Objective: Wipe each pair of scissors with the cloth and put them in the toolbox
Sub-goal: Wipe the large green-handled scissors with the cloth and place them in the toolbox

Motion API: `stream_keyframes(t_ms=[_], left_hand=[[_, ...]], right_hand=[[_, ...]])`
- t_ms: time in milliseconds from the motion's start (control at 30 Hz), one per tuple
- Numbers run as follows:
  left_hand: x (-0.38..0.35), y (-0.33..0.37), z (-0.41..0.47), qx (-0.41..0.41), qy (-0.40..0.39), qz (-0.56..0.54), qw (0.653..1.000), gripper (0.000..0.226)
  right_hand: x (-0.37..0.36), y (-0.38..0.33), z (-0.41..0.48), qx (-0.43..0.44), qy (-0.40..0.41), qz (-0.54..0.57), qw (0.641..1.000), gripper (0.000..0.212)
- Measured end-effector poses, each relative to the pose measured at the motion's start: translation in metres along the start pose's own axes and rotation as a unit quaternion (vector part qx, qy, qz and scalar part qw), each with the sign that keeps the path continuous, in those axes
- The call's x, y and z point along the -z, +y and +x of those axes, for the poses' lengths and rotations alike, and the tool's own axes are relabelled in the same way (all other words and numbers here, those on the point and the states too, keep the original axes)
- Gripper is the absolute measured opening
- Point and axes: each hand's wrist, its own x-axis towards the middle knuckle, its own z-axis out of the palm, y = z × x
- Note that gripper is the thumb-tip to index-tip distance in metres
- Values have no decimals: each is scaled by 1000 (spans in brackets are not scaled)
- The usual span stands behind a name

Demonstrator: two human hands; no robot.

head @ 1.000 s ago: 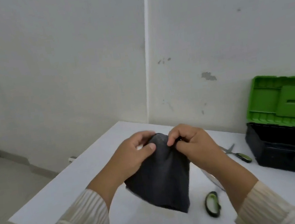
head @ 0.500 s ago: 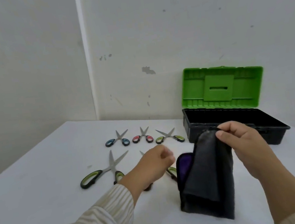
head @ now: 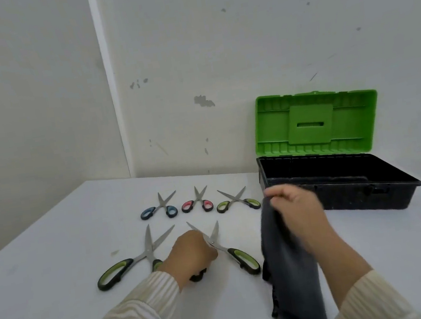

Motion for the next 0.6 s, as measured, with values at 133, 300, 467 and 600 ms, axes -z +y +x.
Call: stream_keyframes(t_ms=[133,300,467,600], left_hand=[[19,-4,0,-6,-42,-273,961,11],[26,-13,10,-19,-67,-398,915,14],[22,-15,24,-36,-119,-394,911,14],[14,-15,31,-34,-96,-417,903,18]], right_hand=[[-32,17,-4,19,-225,-208,952,41],[-41,24,-3,-4,-285,-168,944,30],[-35,40,4,-9,-289,-129,949,32],[-23,51,15,-35,-173,-63,982,36]])
